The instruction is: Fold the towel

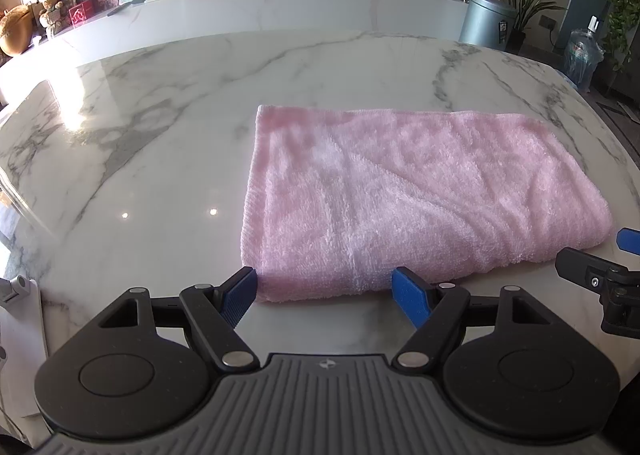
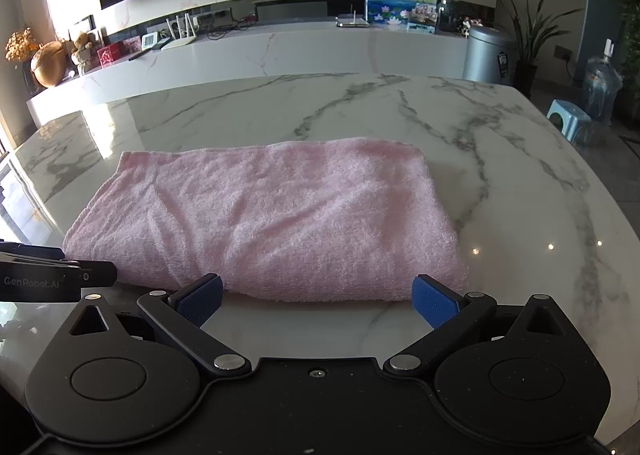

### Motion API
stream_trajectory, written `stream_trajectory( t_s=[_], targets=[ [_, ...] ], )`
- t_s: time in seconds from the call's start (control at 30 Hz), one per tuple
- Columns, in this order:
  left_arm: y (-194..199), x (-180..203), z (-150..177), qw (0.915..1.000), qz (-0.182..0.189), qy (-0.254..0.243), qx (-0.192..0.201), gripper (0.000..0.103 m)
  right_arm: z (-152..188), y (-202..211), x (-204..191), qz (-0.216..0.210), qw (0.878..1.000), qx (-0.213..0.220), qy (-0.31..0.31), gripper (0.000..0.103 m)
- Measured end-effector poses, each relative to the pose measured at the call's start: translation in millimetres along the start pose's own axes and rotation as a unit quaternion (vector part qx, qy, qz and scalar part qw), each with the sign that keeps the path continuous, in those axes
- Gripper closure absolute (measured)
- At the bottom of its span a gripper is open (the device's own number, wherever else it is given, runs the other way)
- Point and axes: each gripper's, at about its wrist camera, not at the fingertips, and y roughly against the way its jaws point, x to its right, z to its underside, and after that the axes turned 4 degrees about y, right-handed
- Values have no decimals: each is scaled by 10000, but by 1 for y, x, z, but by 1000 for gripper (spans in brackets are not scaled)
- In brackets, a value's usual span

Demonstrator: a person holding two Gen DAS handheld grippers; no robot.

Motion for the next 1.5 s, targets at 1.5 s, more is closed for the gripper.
stream_trajectory(
  t_s=[1.5],
  targets=[
    [-4,-1,1,10000,-69,-25,-54,29,2,-5,1,-60,9999,-118,72,2]
  ],
)
